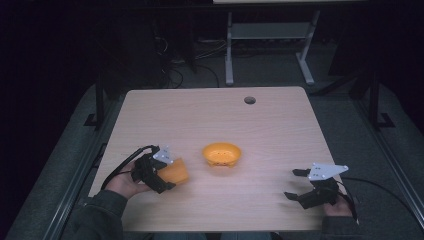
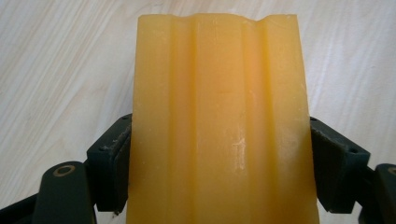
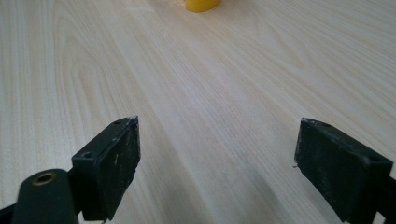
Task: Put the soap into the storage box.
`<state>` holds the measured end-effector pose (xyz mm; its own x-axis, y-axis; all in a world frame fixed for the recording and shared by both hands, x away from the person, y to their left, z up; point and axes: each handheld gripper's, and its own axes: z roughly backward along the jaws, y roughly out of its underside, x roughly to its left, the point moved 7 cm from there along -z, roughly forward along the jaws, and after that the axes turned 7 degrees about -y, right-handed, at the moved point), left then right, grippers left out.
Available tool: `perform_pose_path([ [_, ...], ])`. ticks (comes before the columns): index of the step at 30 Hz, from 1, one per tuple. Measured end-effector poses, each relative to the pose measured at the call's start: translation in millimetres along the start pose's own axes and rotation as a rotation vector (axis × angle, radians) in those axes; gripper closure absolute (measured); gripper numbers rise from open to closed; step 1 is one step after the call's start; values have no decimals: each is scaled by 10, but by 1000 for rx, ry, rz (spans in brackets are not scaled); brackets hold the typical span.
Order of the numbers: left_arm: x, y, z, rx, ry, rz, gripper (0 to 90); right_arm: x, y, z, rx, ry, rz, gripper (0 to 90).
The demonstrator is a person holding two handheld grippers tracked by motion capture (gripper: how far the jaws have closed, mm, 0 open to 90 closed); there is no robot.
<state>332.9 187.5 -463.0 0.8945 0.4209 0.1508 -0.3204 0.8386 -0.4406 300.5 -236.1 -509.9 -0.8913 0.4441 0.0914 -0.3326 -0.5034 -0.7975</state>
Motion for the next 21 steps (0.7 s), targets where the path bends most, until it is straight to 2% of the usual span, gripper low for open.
perform_pose_path([
  [7, 47, -105, 59, -13, -12, -6, 213, -9, 5, 12, -4, 0, 1, 135],
  [14, 95, -264, 130, -22, -24, -37, 213, -11, -1, 20, -12, 0, 2, 135],
  [21, 141, -391, 160, -26, -25, -41, 212, -15, -3, 30, -20, 1, -3, 135],
])
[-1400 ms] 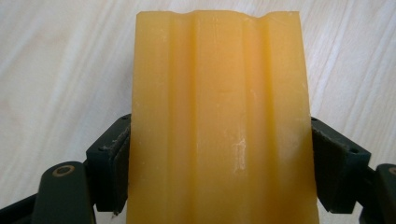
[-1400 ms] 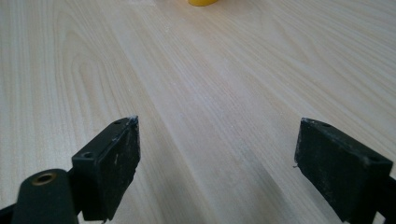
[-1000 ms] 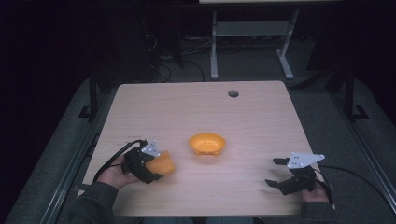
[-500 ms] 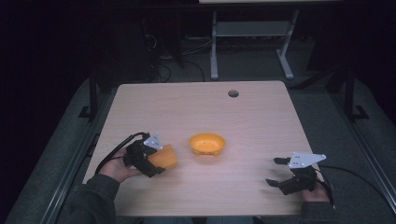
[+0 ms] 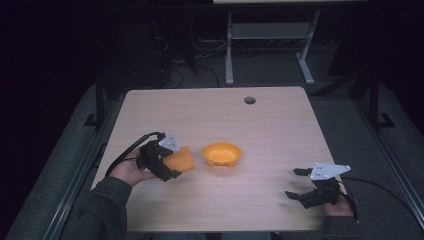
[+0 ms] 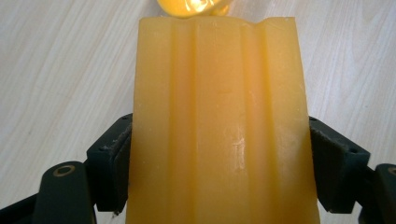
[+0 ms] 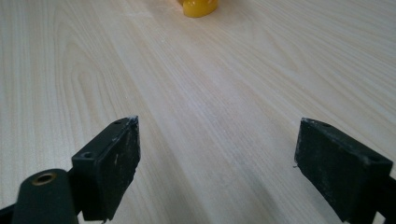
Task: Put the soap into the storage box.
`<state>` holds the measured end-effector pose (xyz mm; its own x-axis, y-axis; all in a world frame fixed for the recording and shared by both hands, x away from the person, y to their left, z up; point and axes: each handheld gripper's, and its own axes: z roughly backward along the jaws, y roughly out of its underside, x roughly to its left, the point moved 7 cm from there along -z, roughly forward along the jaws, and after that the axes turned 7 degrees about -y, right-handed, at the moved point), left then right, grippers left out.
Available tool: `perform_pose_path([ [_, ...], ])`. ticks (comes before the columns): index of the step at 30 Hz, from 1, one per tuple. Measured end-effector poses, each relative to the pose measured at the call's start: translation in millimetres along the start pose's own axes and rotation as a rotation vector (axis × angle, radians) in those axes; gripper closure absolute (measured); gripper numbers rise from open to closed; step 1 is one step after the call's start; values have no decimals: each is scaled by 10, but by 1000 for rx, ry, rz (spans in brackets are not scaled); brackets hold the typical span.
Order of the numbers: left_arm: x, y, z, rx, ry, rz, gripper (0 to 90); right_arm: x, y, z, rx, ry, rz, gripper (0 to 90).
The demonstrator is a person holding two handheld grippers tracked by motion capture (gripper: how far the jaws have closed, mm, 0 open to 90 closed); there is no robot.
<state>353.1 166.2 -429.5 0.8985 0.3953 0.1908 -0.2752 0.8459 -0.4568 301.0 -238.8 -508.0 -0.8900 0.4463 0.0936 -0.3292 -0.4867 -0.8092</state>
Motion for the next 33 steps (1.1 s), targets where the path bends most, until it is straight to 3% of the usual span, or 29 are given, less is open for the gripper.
perform_pose_path([
  [12, 55, -193, -5, -9, 9, -30, 213, -10, -5, 11, -8, 4, 6, 135],
  [22, 146, -384, -80, -4, 8, -53, 213, -10, -12, 30, -21, 5, 4, 135],
  [26, 144, -433, -103, -10, 18, -44, 213, -10, -11, 32, -22, 4, 2, 135],
  [33, 174, -555, -152, -11, 20, -69, 212, -11, -10, 33, -22, 3, -2, 135],
])
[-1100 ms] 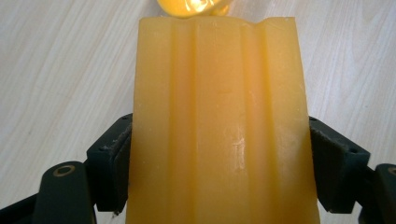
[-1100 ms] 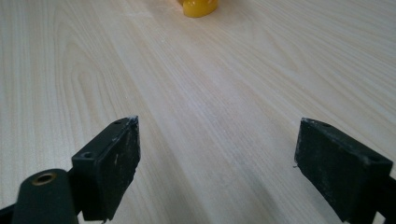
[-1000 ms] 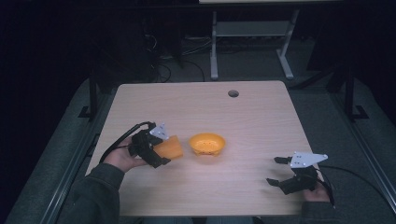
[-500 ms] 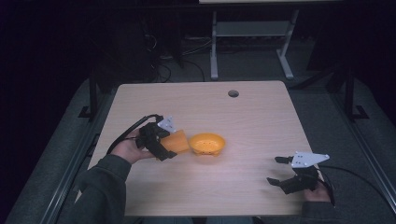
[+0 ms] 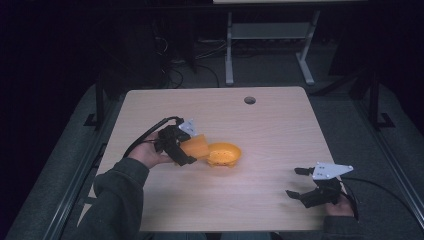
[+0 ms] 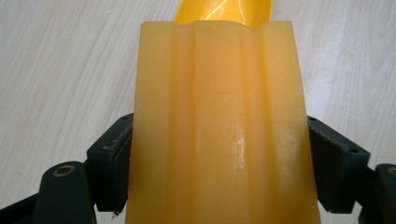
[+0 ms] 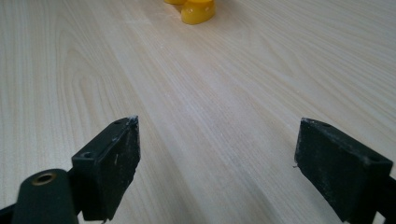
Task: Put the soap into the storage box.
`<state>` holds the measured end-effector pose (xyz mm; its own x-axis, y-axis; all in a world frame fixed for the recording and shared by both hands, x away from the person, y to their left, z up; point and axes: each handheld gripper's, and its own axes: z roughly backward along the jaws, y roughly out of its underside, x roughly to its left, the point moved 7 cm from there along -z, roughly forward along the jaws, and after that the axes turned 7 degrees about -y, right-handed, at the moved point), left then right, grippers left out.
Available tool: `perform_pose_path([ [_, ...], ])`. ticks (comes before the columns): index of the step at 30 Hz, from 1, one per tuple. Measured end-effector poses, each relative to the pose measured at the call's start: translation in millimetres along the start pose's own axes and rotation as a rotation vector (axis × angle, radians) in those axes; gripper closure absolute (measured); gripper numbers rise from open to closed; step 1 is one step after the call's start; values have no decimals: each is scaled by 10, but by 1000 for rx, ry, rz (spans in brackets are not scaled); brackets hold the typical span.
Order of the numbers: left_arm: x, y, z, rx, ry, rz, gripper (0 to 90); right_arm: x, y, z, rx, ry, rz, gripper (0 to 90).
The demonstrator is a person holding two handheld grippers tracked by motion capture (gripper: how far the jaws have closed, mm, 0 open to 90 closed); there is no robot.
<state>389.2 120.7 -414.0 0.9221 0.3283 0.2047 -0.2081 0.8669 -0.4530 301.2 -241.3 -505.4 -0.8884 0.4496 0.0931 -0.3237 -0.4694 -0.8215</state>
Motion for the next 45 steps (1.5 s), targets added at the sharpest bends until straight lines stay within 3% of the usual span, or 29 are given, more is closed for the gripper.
perform_pose_path([
  [25, 17, -296, -216, -5, 45, -40, 213, -14, -5, 16, -11, 4, 6, 135],
  [45, -16, -542, -457, -43, 106, -73, 213, -16, -6, 16, -12, 3, 5, 135],
])
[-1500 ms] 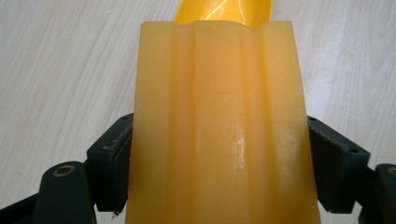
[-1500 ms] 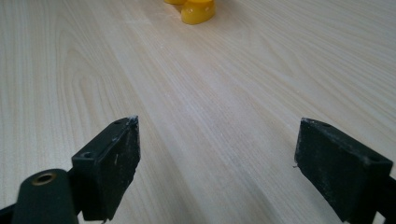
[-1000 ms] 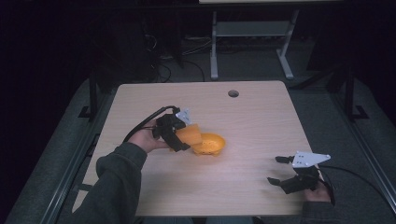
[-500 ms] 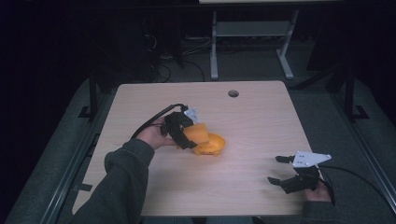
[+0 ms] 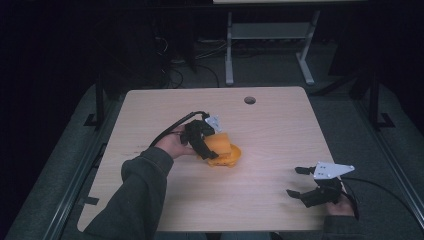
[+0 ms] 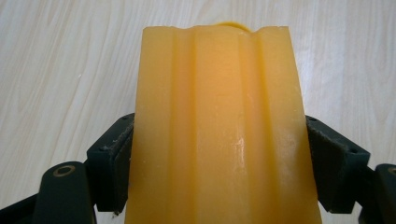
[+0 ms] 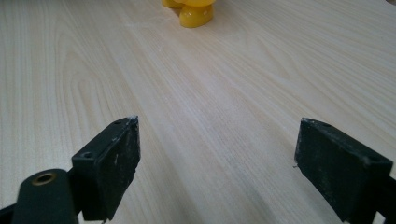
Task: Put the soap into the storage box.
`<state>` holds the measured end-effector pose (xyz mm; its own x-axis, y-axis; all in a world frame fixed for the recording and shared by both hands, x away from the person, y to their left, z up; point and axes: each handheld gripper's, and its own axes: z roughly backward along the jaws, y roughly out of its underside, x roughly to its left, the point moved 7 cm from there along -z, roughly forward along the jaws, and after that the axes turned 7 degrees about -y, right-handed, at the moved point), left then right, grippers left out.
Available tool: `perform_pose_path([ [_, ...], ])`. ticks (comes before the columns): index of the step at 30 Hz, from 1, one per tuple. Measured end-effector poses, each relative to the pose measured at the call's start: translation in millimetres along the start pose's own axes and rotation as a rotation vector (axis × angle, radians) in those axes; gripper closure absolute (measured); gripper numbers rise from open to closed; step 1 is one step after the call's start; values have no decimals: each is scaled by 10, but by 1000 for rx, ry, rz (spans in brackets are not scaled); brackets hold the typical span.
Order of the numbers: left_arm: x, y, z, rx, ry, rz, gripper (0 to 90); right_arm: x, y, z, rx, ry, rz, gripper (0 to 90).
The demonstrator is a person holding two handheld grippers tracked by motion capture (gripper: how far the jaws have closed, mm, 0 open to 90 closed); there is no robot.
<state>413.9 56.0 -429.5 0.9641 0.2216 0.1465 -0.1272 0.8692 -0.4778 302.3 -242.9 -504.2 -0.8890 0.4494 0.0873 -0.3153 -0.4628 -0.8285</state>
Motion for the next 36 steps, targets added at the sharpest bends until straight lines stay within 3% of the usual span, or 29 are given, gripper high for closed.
perform_pose_path([
  [8, -51, -112, -135, 4, 33, -59, 212, -2, -1, -5, 1, 1, 2, 135],
  [14, -47, -188, -176, -17, 73, -79, 213, -5, -2, -7, 1, 2, 3, 135],
  [20, -44, -175, -242, 5, 102, -123, 212, -5, -5, -1, -1, 2, 4, 135],
  [28, -27, -143, -280, -28, 135, -167, 212, 0, -13, 1, -3, 1, 7, 135],
  [36, -11, -106, -321, -34, 137, -174, 210, 4, -14, 5, -4, -1, 6, 135],
])
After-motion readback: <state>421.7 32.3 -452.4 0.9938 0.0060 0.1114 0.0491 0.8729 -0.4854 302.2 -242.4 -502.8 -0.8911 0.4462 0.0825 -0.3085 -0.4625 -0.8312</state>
